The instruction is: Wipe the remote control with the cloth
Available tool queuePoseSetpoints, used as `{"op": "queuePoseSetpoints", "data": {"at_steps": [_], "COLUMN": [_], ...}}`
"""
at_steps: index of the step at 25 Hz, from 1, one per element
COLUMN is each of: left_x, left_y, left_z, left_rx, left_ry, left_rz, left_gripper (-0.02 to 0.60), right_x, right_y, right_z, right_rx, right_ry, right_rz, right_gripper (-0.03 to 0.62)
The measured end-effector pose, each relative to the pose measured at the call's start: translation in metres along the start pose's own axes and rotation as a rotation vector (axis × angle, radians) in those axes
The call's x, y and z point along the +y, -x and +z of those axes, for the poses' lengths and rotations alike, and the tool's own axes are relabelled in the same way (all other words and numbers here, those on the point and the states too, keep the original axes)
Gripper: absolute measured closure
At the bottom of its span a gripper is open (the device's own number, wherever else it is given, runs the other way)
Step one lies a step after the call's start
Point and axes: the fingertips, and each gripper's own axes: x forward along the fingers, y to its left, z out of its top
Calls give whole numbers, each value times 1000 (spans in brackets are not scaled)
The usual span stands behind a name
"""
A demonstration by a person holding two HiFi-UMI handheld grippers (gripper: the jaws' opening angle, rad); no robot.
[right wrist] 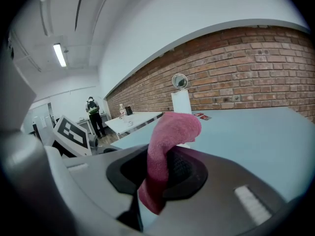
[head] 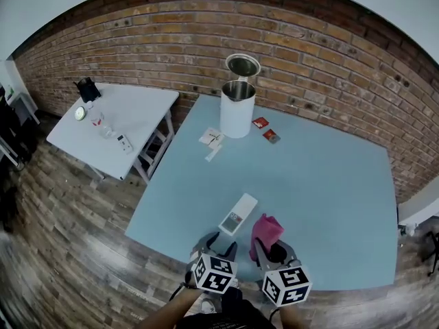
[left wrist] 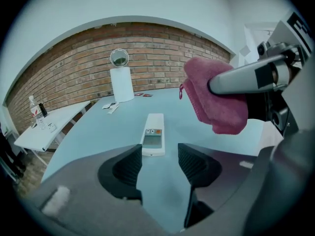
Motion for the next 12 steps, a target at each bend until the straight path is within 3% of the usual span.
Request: {"op": "queuePoseSetpoints", "data": {"at_steps": [2,5,7,12], "left_x": [5,11,13,12], "left_y": [-14,-33,-45,-61], "left_z": [1,-1,-6,-19], "left_rx": [26,81,125,208], "left_ry": [-2,-14,-15,-5], "left_rz": [2,2,-10,-42], "left_gripper": [285,261,199,200], "right_x": [-9,-20,-26,-31], "right_y": [-9,-22,-32,-56], "right_z": [6,16,21,30], "right_rx": [6,19,26,54], "right_ry": [-1,-3,-3,6], "right_rz": [9,32,53,132], "right_gripper": [516,516,516,516]}}
